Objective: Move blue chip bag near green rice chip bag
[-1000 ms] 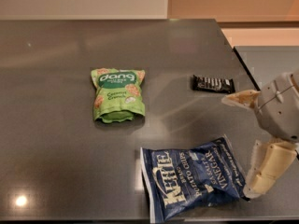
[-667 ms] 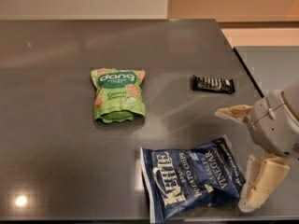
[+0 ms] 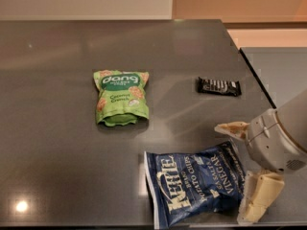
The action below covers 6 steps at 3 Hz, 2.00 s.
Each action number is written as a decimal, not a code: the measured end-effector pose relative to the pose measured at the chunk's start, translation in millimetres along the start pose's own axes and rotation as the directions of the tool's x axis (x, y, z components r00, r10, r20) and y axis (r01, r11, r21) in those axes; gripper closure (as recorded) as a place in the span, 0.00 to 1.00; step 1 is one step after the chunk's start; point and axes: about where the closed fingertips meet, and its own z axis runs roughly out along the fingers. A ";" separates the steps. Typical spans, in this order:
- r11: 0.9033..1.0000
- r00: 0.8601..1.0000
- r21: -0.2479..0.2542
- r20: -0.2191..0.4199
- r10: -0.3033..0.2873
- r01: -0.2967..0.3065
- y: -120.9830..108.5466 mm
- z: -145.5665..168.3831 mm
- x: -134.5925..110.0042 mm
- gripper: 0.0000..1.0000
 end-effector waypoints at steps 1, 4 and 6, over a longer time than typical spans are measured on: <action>1.000 1.000 -0.009 -0.006 0.002 -0.002 2.3 10.3 4.1 0.00; 1.000 1.000 -0.008 -0.021 0.005 -0.005 3.3 19.0 8.4 0.64; 0.999 0.999 0.015 -0.023 -0.030 0.030 -11.0 13.4 -16.0 1.00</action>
Offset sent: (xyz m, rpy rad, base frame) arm -0.0052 0.0005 -0.0264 -0.0173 0.0151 -0.0007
